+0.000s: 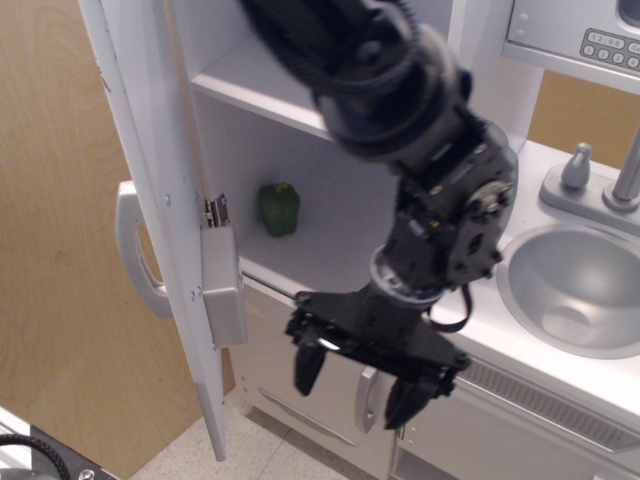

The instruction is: Close fridge

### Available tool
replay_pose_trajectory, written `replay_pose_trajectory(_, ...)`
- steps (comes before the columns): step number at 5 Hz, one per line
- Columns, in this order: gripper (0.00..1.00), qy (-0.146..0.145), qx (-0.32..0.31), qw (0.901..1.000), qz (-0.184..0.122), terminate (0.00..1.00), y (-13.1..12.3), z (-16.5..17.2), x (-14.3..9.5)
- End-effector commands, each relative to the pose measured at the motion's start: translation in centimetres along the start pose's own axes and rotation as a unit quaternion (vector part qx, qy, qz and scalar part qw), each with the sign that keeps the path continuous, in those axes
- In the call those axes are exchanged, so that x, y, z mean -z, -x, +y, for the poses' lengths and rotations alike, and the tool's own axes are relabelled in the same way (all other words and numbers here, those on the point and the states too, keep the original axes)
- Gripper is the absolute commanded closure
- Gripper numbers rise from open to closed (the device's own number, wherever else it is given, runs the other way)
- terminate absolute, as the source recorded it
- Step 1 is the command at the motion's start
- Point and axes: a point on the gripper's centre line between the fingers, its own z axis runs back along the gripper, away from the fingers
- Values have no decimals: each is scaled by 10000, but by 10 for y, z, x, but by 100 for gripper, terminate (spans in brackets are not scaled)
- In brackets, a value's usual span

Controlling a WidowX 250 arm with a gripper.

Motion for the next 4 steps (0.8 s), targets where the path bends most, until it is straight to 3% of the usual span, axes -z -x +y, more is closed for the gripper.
replay_pose_trajectory(1,0,106,225,9997,13,0,38,38,-9)
replay_pose_trajectory(2,0,-29,316,9993,207,0,51,54,3)
replay_pose_trajectory(4,0,40,221,9997,137,0,40,89,4)
